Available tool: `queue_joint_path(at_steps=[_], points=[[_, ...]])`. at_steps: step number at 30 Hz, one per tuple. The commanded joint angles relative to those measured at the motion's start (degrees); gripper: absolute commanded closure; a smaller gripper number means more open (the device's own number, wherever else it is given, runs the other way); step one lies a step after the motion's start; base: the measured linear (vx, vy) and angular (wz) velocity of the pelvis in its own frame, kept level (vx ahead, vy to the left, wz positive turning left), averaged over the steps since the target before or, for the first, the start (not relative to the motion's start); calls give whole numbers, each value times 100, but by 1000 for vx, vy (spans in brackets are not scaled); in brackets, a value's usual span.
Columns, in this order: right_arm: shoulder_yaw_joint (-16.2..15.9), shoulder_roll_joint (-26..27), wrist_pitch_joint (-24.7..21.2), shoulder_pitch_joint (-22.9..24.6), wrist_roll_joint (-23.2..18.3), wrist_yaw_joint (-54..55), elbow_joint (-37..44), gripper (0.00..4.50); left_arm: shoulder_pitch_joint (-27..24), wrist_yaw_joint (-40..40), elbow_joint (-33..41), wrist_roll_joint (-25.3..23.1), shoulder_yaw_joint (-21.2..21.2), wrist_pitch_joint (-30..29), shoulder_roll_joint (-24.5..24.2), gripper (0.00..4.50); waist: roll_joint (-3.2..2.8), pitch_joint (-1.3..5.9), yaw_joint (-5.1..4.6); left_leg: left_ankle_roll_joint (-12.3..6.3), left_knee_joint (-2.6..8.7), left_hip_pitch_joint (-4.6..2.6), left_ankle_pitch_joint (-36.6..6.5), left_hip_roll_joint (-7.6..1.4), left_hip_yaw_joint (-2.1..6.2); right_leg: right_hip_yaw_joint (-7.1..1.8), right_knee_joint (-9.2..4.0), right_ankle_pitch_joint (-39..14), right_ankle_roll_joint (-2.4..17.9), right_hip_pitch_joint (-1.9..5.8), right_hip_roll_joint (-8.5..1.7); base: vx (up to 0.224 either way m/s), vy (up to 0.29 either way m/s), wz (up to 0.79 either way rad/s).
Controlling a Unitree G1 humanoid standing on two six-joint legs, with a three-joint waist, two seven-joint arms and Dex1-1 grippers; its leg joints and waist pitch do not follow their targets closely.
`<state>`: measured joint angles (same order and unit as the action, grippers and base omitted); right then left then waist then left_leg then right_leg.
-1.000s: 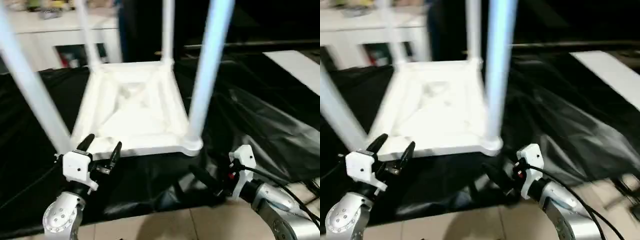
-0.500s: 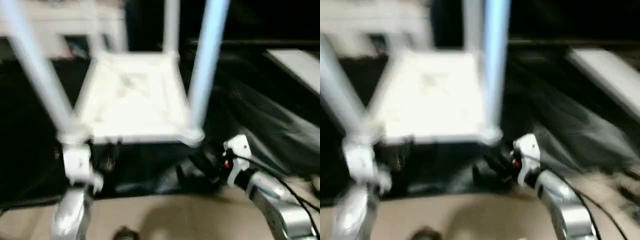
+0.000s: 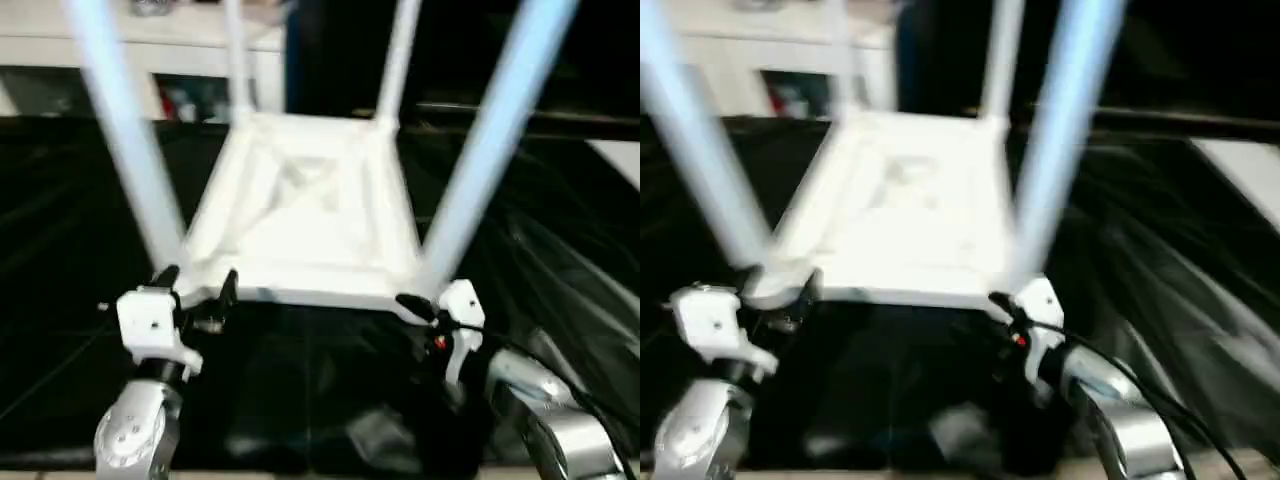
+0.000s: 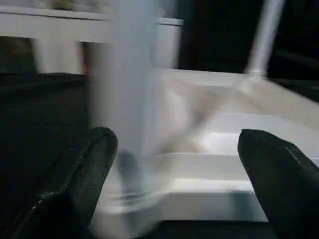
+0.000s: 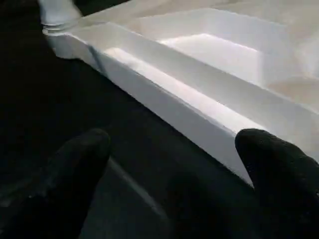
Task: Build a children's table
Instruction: Rotate leg to tighten, then flip table
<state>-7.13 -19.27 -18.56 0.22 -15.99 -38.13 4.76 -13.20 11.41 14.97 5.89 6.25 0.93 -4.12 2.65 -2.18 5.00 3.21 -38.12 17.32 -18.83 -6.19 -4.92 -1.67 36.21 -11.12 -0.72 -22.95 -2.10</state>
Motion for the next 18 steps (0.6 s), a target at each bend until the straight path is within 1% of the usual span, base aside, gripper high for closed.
queue_joint_path(at_steps=[1, 2, 3, 4, 5, 6, 7, 8, 9, 10, 11, 13, 14, 15, 16, 17, 18], points=[[19, -25, -8, 97, -78, -83, 158, 0, -116, -61, 30, 15, 123, -105, -28, 5, -207, 271, -67, -56, 460, 53, 2522, -442, -41, 0, -94, 2791, 1663, 244, -128, 37, 34, 26], [23, -27, -6, 105, -78, -83, 164, 0, -126, -34, 37, 51, 125, -111, -33, 5, -232, 277, -53, -68, 448, -27, 2648, -471, -43, 50, -112, 2320, 1623, 169, -148, 37, 34, 26], [25, -28, 1, 114, -73, -83, 168, 0, -138, 9, 43, 108, 121, -114, -46, 5, -228, 272, -61, -122, 441, -75, 2675, -456, -70, 74, -151, 1977, 1568, 119, -161, 0, 0, 0], [28, -45, -2, 162, -69, -83, 197, 0, -144, 54, 50, 179, 126, -160, -69, 5, -217, 206, -77, -195, 506, -7, 2159, -455, -104, 51, -247, 1282, 1468, 161, -249, 0, 0, 0], [22, -65, 10, 200, -56, -87, 211, 0, -140, 96, 52, 242, 130, -198, -79, 5, -187, 171, -74, -247, 575, 55, 1213, -480, -124, 8, -341, 556, 1434, 225, -345, 0, 0, 0], [16, -72, 21, 234, -52, -81, 218, 0, -123, 160, 46, 270, 128, -199, -123, 5, -195, 114, -73, -273, 677, 114, 139, -538, -130, -31, -410, -287, 1406, 267, -429, -64, 18, 9], [14, -69, 20, 236, -53, -78, 219, 0, -119, 168, 45, 268, 127, -195, -136, 5, -159, 95, -80, -267, 706, 119, -298, -553, -154, -44, -465, -712, 1358, 270, -449, -70, 1, 9], [33, -44, 9, 254, -65, -45, 236, 0, -78, 288, 83, 422, 113, -272, -201, 5, -157, 101, -79, -280, 731, 91, -676, -568, -165, -69, -504, -1168, 1294, 249, -496, -70, 1, 9], [48, -24, 12, 269, -77, -19, 246, 0, -39, 392, 115, 505, 87, -316, -253, 5, -153, 102, -103, -305, 744, 125, -667, -579, -180, -84, -514, -1269, 1254, 248, -517, 0, 0, 0], [66, 0, 19, 285, -91, 9, 255, 0, 9, 509, 149, 577, 54, -356, -312, 5, -158, 101, -114, -312, 747, 142, -625, -587, -185, -87, -519, -1284, 1233, 243, -523, 0, 0, 0], [92, 40, 14, 300, -107, 41, 262, 0, 89, 693, 187, 688, 2, -429, -388, 5, -173, 101, -134, -310, 746, 144, -598, -590, -202, -86, -528, -1326, 1210, 217, -518, 0, 0, 0], [120, 87, 31, 317, -101, 85, 251, 0, 228, 860, 136, 771, -55, -558, -460, 5, -161, 115, -154, -313, 741, 166, -512, -581, -207, -80, -521, -1277, 1193, 224, -520, 0, 0, 0], [128, 106, 51, 326, -94, 111, 243, 0, 299, 915, 92, 800, -79, -623, -500, 5, -145, 122, -162, -326, 740, 176, -477, -571, -221, -77, -532, -1252, 1171, 225, -513, 0, 0, 0], [148, 143, 57, 331, -104, 152, 227, 0, 442, 913, -65, 736, -80, -672, -554, 5, -133, 126, -161, -333, 740, 182, -450, -567, -225, -78, -531, -1235, 1166, 230, -515, 0, 0, 0], [155, 165, 60, 332, -108, 176, 220, 0, 572, 876, -215, 707, -56, -745, -587, 5, -143, 127, -160, -340, 743, 189, -424, -562, -228, -78, -530, -1222, 1161, 230, -510, 0, 0, 0], [155, 179, 60, 319, -110, 188, 208, 0, 702, 780, -371, 670, -11, -880, -603, 5, -149, 145, -157, -345, 727, 174, -333, -551, -241, -60, -524, -1123, 1168, 218, -500, 0, 0, 0], [150, 195, 57, 305, -118, 195, 199, 0, 836, 738, -533, 629, 19, -866, -631, 5, -169, 141, -152, -342, 729, 179, -292, -545, -242, -44, -521, -1073, 1176, 216, -490, 0, 0, 0]])
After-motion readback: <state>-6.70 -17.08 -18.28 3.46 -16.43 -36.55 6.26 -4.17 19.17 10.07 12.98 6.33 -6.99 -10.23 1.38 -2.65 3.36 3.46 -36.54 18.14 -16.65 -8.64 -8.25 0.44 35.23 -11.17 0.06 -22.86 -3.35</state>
